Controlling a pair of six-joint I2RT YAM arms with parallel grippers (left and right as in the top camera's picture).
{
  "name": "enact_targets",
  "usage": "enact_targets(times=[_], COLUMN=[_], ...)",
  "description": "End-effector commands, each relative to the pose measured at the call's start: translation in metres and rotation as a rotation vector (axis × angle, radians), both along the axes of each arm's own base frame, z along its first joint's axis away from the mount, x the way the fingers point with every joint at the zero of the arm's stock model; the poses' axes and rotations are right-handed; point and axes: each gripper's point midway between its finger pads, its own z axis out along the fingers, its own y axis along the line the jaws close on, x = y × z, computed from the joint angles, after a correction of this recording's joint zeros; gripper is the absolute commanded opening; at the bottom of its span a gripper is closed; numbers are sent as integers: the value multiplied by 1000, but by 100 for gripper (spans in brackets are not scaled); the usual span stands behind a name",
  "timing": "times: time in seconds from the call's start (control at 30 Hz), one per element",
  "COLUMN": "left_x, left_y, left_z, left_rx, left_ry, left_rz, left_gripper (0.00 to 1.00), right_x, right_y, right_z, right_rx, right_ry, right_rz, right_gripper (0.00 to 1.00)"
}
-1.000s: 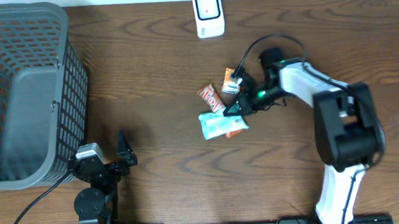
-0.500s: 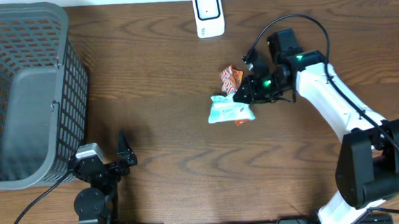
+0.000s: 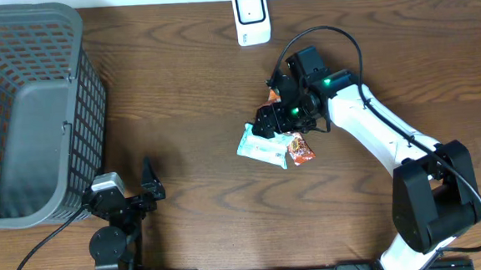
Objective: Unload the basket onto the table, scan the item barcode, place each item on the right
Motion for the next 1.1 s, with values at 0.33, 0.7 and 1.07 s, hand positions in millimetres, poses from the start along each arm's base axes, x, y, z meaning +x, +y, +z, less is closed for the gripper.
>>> enact_targets(times=[0.33,0.7,1.07], left_x=[0,0,0], left_y=[0,0,0], left_z=[-18,-18,-18], left_rx=[13,13,13], left_ry=[42,42,42], left_rz=[2,1,1], left_gripper=[98,98,98], right_x=[-2,-4,-40], right_y=[32,10,-6], right_z=[-36,-87,-106], right_rx=[117,-39,-85], right_ry=[-45,3,113], right_rz=[251,266,409], right_gripper=[99,97,44])
